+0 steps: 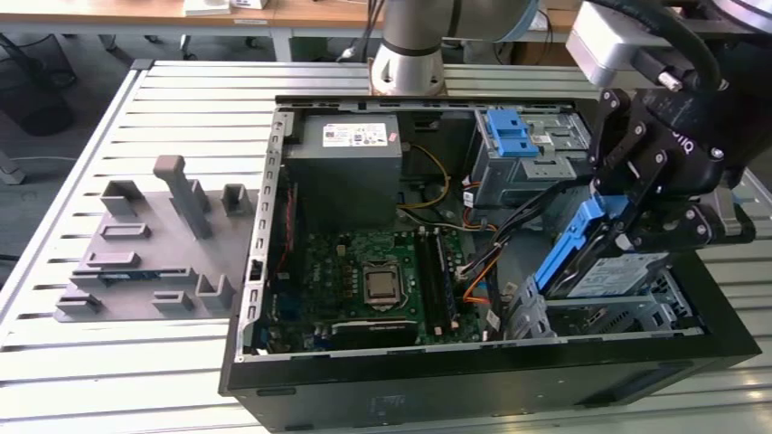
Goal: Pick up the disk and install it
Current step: 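Insert the disk into the insertion slot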
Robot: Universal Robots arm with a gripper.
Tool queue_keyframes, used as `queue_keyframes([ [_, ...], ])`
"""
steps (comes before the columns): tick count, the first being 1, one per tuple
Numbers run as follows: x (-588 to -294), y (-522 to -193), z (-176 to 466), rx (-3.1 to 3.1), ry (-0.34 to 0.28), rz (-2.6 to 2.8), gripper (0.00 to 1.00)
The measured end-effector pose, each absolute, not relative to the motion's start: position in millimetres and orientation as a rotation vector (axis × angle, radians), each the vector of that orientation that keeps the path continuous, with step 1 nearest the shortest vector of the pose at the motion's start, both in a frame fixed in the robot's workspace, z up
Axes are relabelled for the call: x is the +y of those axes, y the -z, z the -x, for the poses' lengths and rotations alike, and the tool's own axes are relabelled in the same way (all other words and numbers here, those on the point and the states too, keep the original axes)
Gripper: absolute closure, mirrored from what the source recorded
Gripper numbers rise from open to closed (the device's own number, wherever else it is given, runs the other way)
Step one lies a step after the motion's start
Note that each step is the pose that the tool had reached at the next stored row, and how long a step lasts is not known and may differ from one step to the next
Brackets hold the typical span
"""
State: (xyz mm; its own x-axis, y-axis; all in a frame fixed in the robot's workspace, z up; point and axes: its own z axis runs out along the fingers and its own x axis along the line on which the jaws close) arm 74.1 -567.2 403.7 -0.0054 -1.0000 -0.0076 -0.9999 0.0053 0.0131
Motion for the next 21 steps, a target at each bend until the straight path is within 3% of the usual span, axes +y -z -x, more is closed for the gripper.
queue_keyframes([
  [21, -569, -364, -75, -2.225, 0.023, -2.213, 0.64],
])
